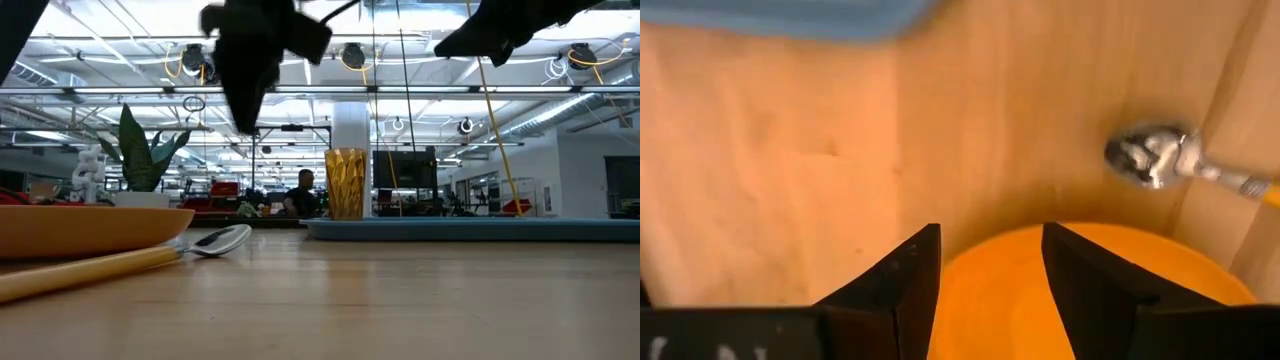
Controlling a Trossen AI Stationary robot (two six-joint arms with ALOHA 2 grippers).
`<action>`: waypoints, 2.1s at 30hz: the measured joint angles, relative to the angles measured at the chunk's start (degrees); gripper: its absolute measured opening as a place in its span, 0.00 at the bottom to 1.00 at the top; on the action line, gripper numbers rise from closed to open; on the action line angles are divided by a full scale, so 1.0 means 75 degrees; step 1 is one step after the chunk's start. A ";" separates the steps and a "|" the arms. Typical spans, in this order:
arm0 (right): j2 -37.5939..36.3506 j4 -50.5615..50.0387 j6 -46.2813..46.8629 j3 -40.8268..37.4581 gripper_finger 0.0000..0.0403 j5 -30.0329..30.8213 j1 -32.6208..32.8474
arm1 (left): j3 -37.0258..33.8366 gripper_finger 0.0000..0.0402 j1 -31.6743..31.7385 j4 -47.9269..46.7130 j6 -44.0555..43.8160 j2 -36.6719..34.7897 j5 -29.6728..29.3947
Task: Pick and place plate/cup/fork/spoon on tray
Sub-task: Put the orange plate on the blue serving tray
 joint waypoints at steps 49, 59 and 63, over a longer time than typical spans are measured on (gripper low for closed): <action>0.2398 0.6414 -0.0602 0.0000 0.00 -0.0140 -0.0003 | -0.2826 0.45 -0.3440 0.2455 -0.6919 0.0003 -0.0354; 0.2398 0.6458 -0.0623 0.0000 0.00 -0.0140 -0.0003 | -0.2977 0.45 -0.3438 0.2573 -0.6461 0.0003 -0.0208; 0.2396 0.6468 -0.0642 0.0000 0.00 -0.0140 -0.0003 | -0.2851 0.45 -0.3435 0.2505 -0.6266 0.0003 -0.0201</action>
